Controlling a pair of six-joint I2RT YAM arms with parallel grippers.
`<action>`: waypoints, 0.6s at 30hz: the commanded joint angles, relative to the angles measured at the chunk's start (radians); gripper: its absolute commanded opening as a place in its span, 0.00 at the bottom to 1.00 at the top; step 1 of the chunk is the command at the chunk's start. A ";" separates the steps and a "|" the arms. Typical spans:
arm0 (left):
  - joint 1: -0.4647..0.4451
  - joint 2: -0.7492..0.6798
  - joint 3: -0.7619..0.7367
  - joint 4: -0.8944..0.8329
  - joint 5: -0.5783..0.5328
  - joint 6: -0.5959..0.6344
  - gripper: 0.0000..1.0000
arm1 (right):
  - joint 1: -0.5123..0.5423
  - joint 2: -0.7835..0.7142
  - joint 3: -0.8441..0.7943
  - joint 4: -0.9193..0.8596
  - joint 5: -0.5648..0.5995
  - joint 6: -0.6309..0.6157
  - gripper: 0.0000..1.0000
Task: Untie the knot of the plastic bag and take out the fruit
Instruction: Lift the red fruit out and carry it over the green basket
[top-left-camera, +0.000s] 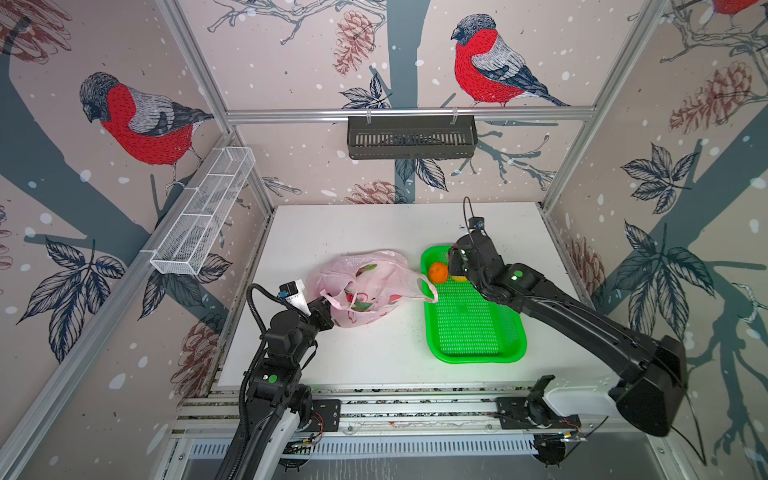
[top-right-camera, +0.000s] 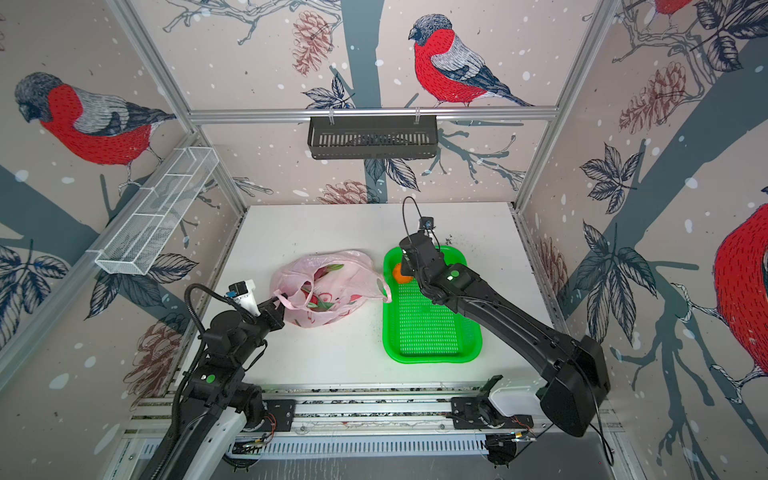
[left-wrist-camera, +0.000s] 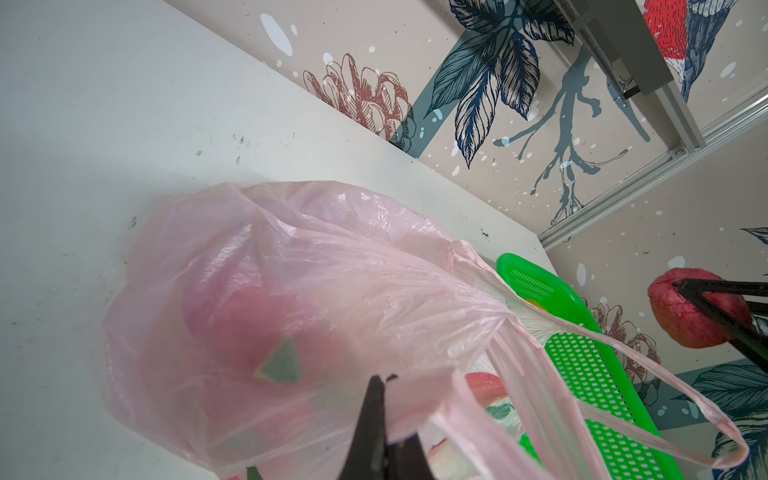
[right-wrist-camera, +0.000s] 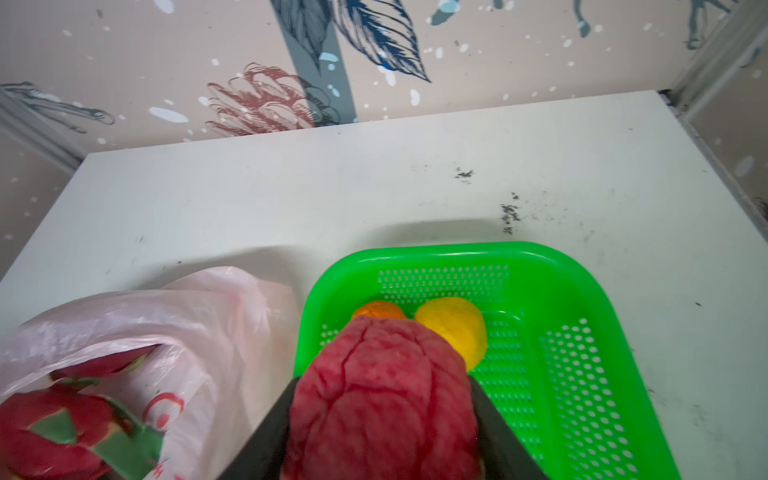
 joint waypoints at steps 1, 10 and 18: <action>0.001 -0.005 0.009 0.018 -0.016 0.012 0.00 | -0.050 -0.040 -0.051 0.037 -0.026 -0.032 0.37; 0.001 -0.039 0.024 -0.014 -0.063 0.017 0.00 | -0.191 -0.083 -0.156 0.088 -0.116 -0.093 0.37; 0.001 -0.020 0.024 -0.013 -0.058 0.018 0.00 | -0.226 0.020 -0.166 0.087 -0.155 -0.098 0.36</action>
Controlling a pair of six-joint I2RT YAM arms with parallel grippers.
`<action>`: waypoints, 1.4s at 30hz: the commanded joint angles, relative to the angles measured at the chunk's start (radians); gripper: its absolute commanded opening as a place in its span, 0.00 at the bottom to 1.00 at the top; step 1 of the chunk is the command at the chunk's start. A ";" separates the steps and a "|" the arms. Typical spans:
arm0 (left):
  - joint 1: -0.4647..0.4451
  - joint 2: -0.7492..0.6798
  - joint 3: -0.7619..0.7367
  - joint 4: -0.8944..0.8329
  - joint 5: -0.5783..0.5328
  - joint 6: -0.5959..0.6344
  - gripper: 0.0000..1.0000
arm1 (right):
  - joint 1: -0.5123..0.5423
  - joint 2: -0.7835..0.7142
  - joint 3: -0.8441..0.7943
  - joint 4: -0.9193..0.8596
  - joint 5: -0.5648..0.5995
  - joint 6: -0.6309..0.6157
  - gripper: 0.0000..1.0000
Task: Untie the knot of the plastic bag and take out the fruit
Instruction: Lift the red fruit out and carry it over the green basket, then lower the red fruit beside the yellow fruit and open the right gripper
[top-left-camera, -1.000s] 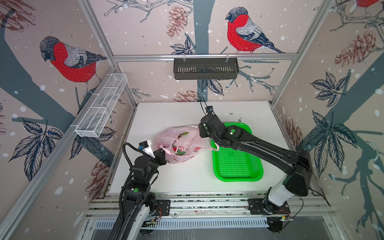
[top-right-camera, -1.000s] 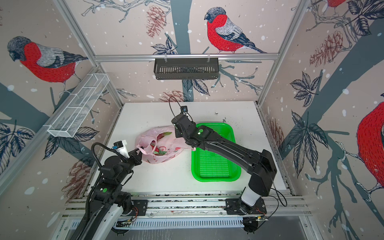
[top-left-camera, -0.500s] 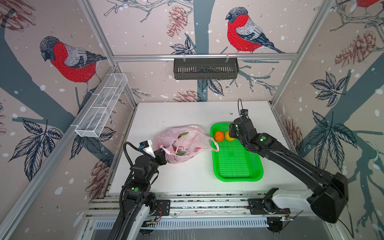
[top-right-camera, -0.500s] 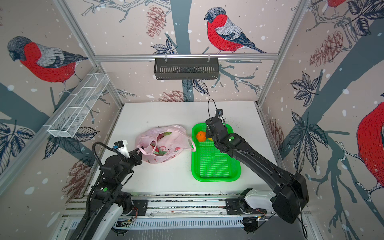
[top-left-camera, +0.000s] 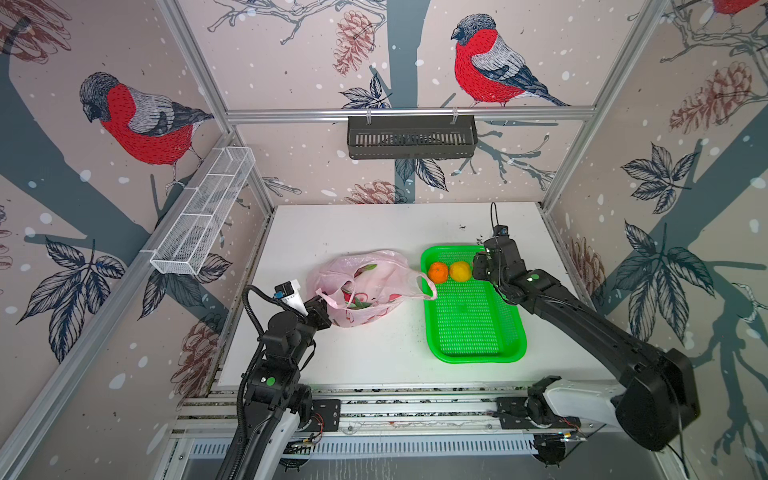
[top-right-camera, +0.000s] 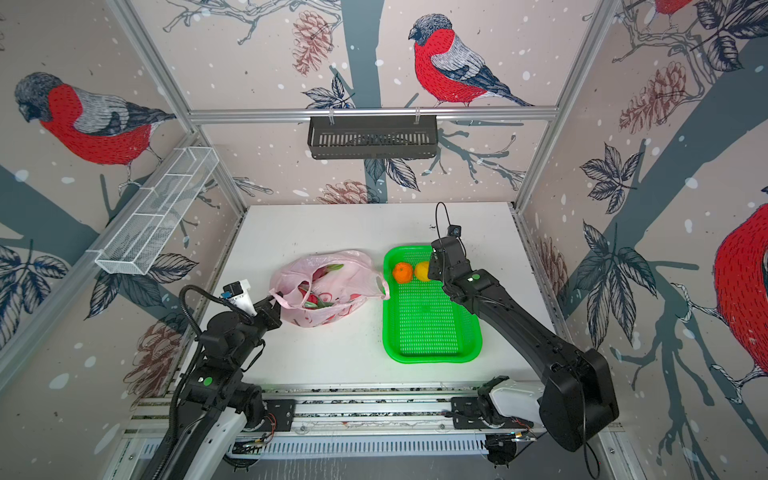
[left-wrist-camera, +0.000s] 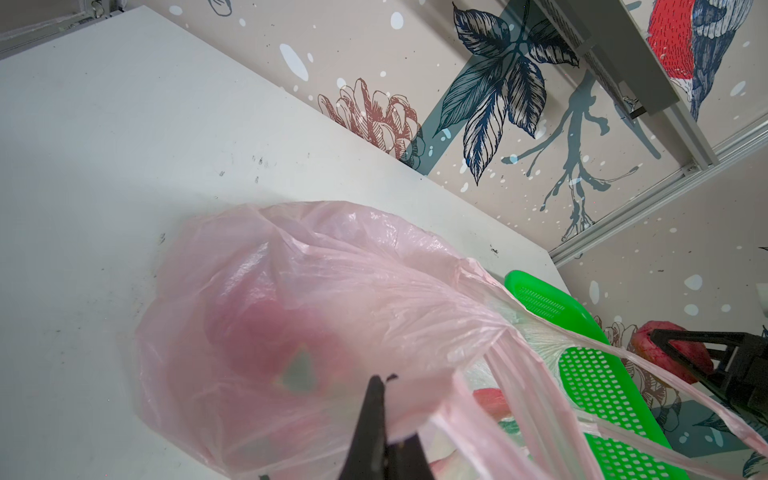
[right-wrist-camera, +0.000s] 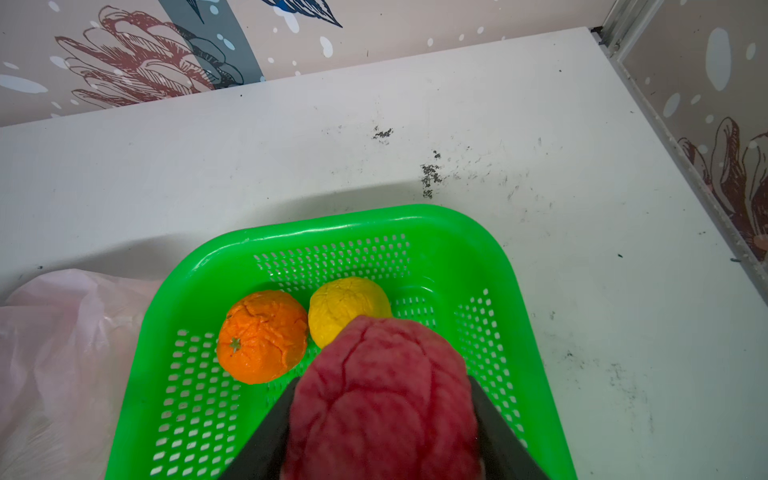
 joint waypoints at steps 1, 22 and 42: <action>0.001 0.007 0.008 0.012 -0.006 0.016 0.00 | -0.009 0.034 -0.006 0.019 -0.021 -0.013 0.36; 0.001 0.018 0.011 0.011 0.000 0.018 0.00 | -0.108 0.212 -0.070 0.142 -0.033 -0.029 0.36; 0.001 0.036 0.011 0.012 0.000 0.019 0.00 | -0.118 0.325 -0.070 0.207 -0.049 -0.037 0.39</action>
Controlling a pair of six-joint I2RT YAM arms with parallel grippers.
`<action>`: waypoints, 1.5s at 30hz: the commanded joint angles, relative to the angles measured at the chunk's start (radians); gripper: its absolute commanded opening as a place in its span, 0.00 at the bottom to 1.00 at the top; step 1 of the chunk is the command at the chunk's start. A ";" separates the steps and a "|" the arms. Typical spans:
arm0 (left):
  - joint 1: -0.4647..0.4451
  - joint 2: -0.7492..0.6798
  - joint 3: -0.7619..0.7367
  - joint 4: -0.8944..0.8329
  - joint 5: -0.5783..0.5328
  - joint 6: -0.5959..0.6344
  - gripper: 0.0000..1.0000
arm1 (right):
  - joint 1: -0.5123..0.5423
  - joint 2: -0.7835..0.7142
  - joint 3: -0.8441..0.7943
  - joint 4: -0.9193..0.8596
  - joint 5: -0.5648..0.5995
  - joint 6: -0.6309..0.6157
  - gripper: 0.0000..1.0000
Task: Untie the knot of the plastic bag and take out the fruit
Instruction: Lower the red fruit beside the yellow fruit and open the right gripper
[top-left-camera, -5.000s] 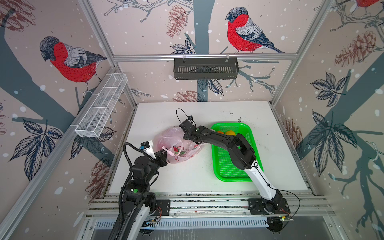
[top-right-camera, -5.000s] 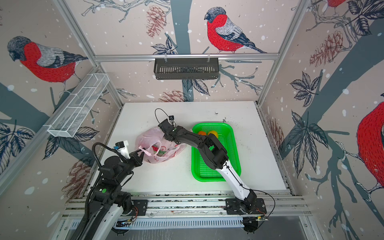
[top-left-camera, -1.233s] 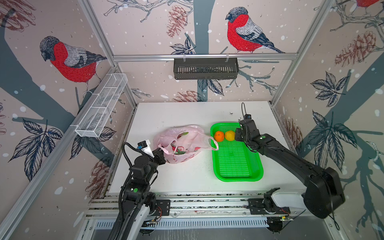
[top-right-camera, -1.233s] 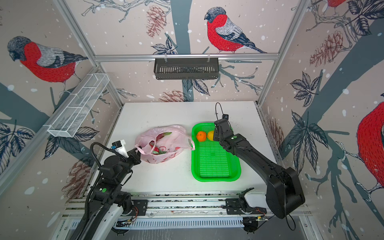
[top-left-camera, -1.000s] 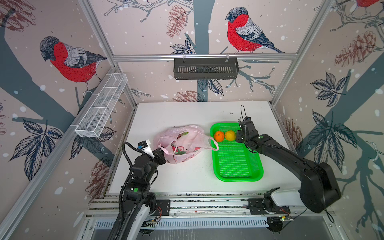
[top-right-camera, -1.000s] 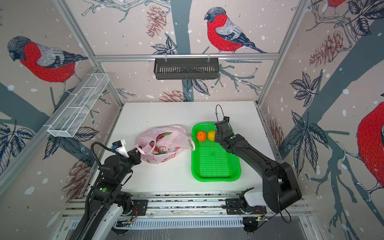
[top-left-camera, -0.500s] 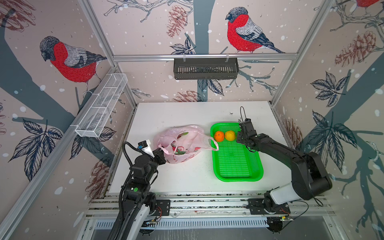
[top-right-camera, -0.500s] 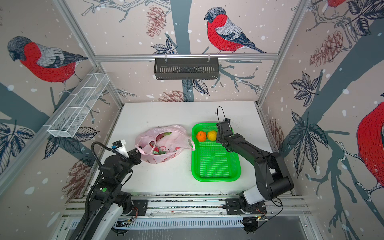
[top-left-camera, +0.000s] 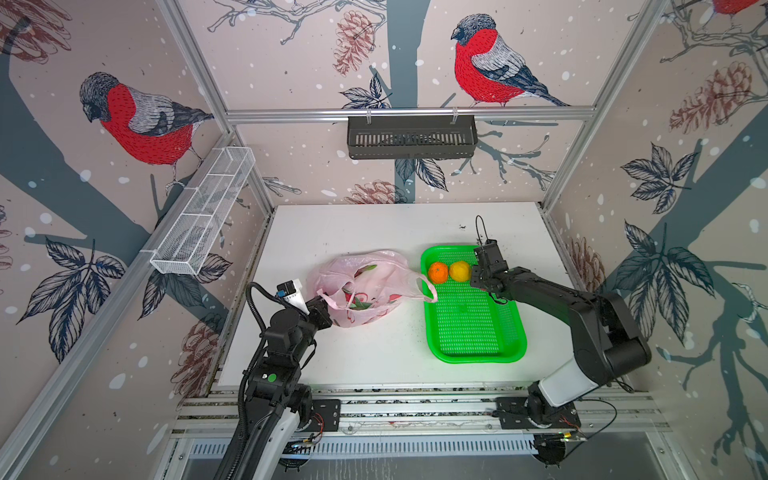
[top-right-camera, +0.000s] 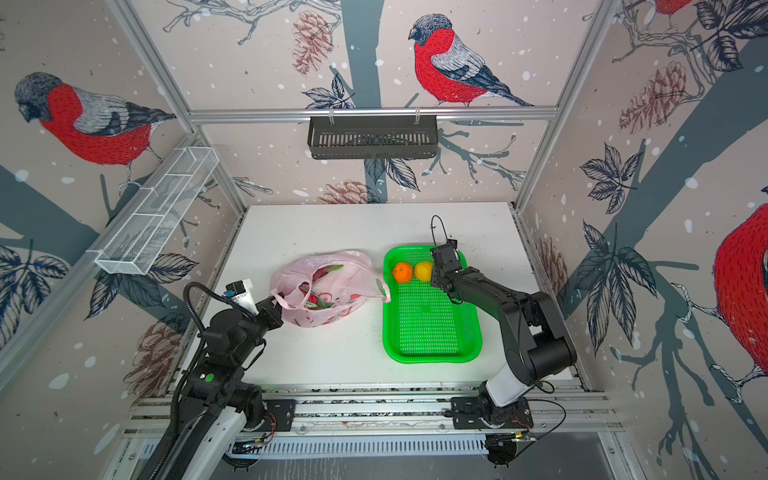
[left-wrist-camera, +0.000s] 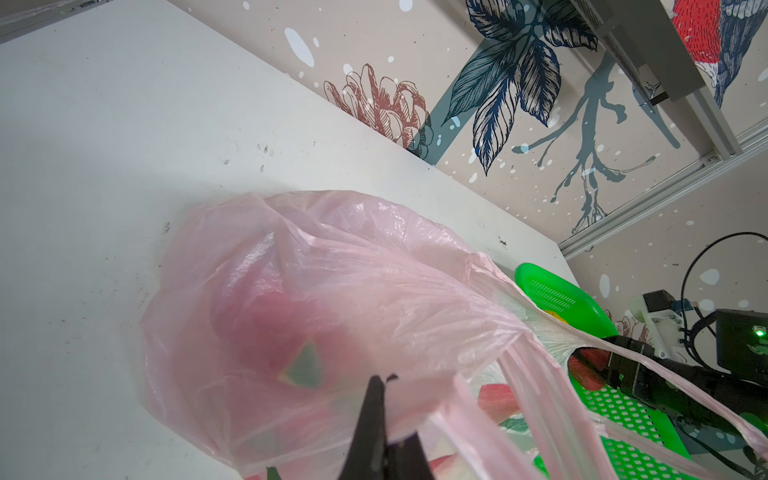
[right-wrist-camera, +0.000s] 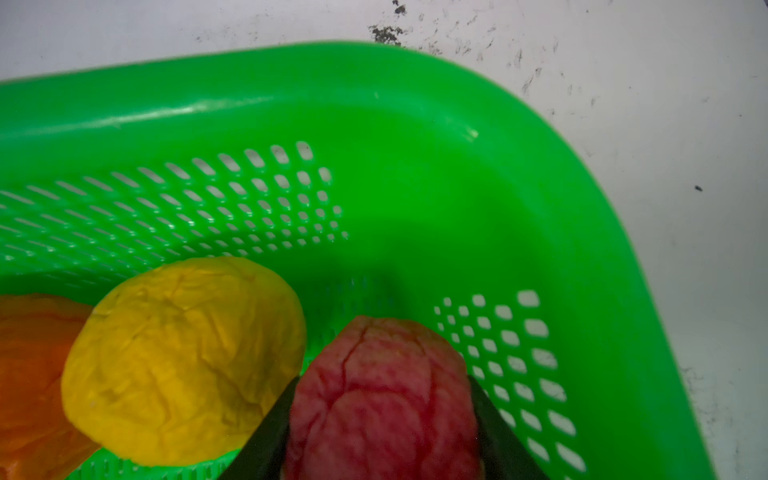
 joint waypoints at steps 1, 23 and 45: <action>0.001 0.002 0.009 0.014 0.000 0.014 0.00 | -0.001 0.013 0.002 0.036 -0.009 0.002 0.39; 0.001 0.004 0.011 0.011 -0.001 0.014 0.00 | -0.003 0.075 0.007 0.053 -0.009 0.001 0.66; 0.001 -0.002 0.010 0.012 0.002 0.014 0.00 | 0.030 0.001 0.010 -0.002 0.017 0.007 0.77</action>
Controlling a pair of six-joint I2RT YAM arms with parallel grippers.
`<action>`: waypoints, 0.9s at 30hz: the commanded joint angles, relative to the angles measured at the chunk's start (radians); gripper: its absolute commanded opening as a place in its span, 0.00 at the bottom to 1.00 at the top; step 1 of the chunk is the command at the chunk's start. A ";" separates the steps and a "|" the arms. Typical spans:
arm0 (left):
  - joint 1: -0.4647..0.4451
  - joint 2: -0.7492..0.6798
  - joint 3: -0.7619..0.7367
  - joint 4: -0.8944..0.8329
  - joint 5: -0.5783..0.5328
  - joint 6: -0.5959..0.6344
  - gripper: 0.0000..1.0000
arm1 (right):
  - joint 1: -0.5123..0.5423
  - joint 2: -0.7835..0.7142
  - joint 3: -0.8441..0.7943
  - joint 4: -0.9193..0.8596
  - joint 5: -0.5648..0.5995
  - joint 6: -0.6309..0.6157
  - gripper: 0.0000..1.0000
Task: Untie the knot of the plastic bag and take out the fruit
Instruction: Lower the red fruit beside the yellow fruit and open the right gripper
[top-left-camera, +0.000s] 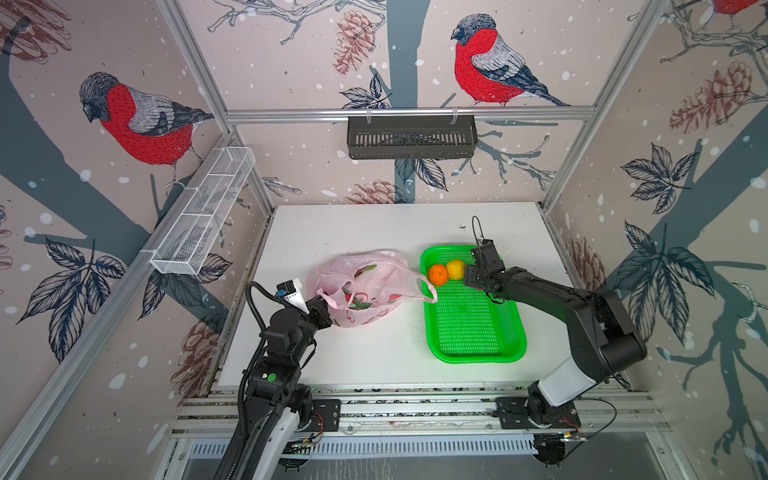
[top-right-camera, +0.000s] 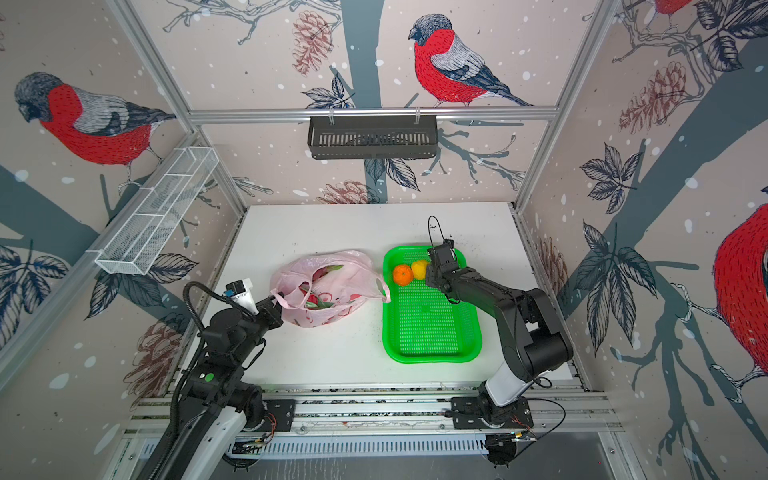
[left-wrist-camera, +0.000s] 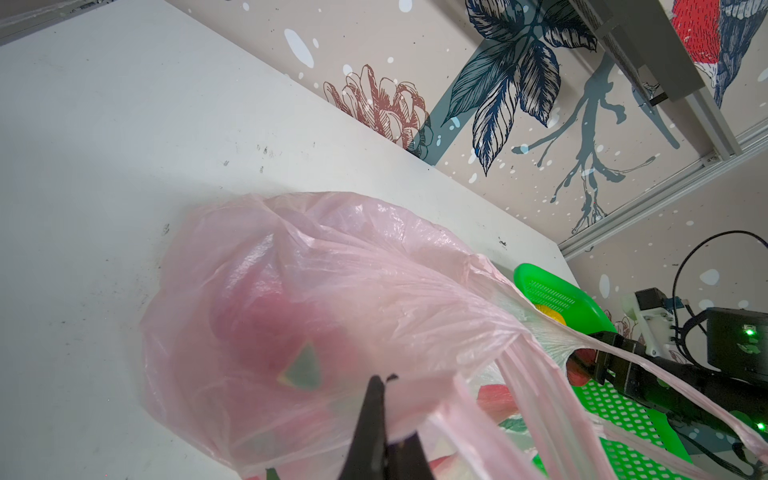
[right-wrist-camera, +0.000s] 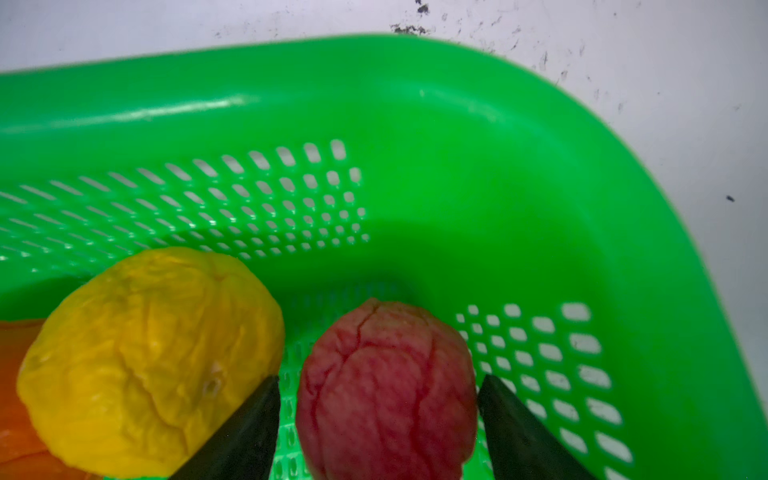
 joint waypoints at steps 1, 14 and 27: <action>0.001 -0.005 0.005 0.013 0.002 0.014 0.00 | 0.010 -0.017 0.002 -0.026 0.022 0.009 0.77; 0.001 -0.007 0.010 0.006 -0.005 0.012 0.00 | 0.099 -0.227 0.033 -0.205 0.122 0.034 0.74; -0.001 0.039 0.125 -0.135 -0.016 -0.004 0.00 | 0.480 -0.399 0.184 -0.133 0.057 -0.092 0.64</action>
